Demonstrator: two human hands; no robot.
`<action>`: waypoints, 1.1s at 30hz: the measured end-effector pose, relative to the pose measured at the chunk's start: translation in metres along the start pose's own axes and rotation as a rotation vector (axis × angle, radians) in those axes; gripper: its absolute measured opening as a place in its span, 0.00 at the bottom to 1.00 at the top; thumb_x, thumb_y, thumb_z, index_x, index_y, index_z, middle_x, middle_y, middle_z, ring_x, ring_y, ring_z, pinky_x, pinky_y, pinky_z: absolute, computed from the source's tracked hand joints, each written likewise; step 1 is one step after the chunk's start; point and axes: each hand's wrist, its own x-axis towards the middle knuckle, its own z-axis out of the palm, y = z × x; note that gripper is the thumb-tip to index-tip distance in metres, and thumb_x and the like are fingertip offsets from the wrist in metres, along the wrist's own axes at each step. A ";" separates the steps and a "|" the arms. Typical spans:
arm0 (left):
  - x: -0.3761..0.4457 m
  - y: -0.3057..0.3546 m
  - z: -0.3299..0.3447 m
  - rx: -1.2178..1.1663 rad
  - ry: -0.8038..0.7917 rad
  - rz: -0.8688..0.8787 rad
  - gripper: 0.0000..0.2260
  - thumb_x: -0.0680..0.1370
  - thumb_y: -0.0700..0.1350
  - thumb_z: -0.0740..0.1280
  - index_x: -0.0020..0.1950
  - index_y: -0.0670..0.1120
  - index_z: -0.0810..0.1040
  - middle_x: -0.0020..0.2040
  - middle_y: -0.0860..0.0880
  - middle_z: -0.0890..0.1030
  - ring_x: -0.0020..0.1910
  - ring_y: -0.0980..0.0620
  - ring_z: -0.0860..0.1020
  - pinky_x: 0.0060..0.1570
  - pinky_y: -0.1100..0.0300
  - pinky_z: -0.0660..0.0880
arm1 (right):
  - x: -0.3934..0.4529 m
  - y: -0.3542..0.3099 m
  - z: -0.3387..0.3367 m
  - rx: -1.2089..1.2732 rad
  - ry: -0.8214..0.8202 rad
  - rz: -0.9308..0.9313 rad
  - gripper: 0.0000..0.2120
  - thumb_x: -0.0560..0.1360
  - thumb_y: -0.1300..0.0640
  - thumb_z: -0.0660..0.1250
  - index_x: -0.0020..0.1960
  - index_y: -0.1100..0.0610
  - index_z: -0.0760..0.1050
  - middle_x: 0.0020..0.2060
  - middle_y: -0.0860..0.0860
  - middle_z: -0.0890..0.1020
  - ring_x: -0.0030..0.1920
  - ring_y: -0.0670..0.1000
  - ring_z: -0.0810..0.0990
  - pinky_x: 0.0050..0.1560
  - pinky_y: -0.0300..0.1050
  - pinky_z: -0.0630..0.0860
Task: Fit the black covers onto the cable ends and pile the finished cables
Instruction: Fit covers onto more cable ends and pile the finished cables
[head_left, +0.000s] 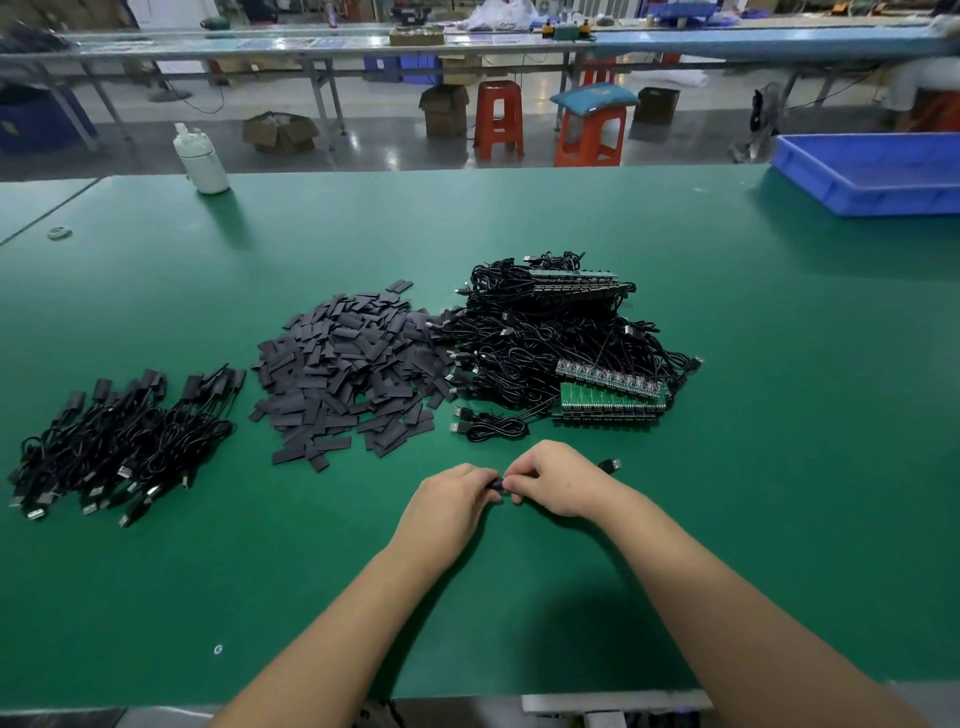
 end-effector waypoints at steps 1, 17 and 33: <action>0.000 -0.001 0.000 0.011 -0.004 0.005 0.11 0.80 0.50 0.66 0.60 0.48 0.81 0.51 0.49 0.83 0.49 0.49 0.80 0.51 0.56 0.76 | 0.000 0.000 0.000 -0.002 -0.001 0.000 0.12 0.80 0.51 0.65 0.43 0.51 0.85 0.31 0.49 0.82 0.24 0.45 0.66 0.26 0.36 0.64; 0.005 -0.002 -0.008 0.361 -0.202 0.085 0.15 0.81 0.41 0.58 0.67 0.46 0.71 0.58 0.48 0.77 0.53 0.45 0.76 0.54 0.56 0.68 | 0.000 -0.008 0.006 -0.006 0.032 0.045 0.12 0.79 0.49 0.67 0.46 0.54 0.85 0.41 0.52 0.86 0.29 0.47 0.72 0.35 0.41 0.70; 0.010 0.008 -0.018 -0.620 0.170 -0.530 0.15 0.78 0.42 0.70 0.64 0.44 0.77 0.51 0.55 0.85 0.44 0.59 0.83 0.45 0.70 0.75 | -0.002 -0.015 0.008 0.332 0.250 0.031 0.04 0.75 0.54 0.73 0.49 0.51 0.85 0.34 0.44 0.85 0.32 0.35 0.77 0.36 0.36 0.72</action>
